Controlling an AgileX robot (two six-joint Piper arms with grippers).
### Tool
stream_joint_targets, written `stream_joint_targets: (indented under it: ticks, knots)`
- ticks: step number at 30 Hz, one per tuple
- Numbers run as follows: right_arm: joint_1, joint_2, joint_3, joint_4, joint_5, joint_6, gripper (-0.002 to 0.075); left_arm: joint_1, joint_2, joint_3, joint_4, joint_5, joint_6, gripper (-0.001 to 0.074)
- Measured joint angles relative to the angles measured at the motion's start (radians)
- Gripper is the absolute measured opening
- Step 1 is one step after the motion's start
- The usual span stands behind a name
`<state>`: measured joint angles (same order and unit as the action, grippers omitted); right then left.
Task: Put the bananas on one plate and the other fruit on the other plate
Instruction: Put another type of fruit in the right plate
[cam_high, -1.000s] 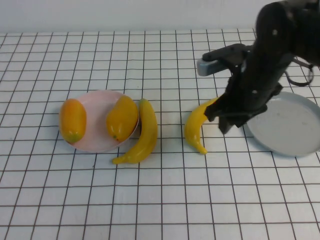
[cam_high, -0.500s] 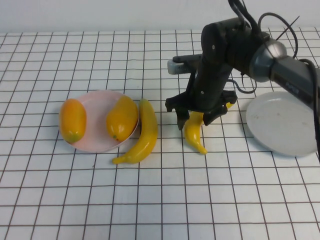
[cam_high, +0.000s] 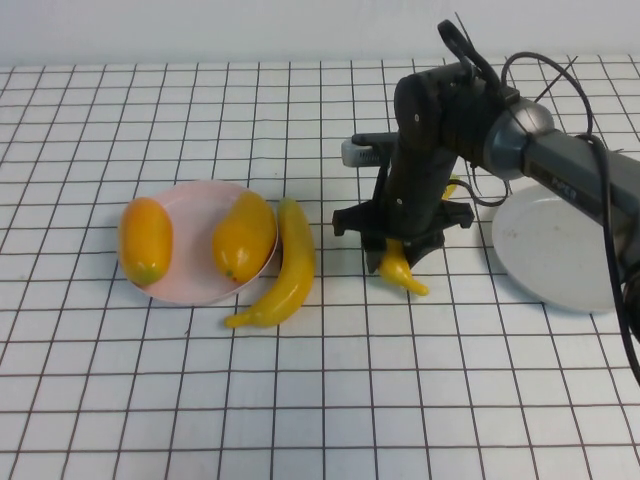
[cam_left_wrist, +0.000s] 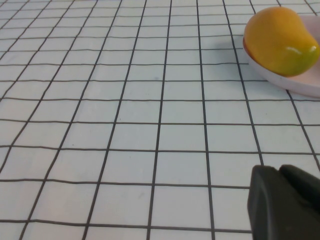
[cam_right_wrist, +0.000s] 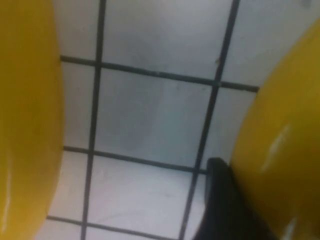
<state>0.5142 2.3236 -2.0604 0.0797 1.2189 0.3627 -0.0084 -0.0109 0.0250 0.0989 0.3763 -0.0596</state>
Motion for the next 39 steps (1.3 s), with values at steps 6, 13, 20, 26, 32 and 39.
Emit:
stream_joint_targets:
  ticks: [6,13,20,26,32,39]
  knots:
    - [0.0,-0.107,0.03,-0.141,0.004,-0.015,0.0316,0.0,0.0,0.0,0.0,0.0,0.0,-0.0004]
    - [-0.09,-0.37,0.346,-0.214,-0.004,-0.041,0.0316,0.0,0.0,0.0,0.0,0.0,0.0,-0.0004]
    - [-0.263,-0.544,0.716,-0.208,-0.205,-0.14,0.0316,0.0,0.0,0.0,0.0,0.0,0.0,-0.0004]
    - [-0.347,-0.5,0.747,-0.194,-0.285,-0.241,0.0325,0.0,0.0,0.0,0.0,0.0,0.0,-0.0004]
    - [-0.362,-0.442,0.743,-0.191,-0.345,-0.26,0.044,0.0,0.0,0.0,0.0,0.0,0.0,-0.0004]
    - [-0.347,-0.455,0.646,-0.087,-0.238,-0.26,0.0461,0.0,0.0,0.0,0.0,0.0,0.0,-0.0004]
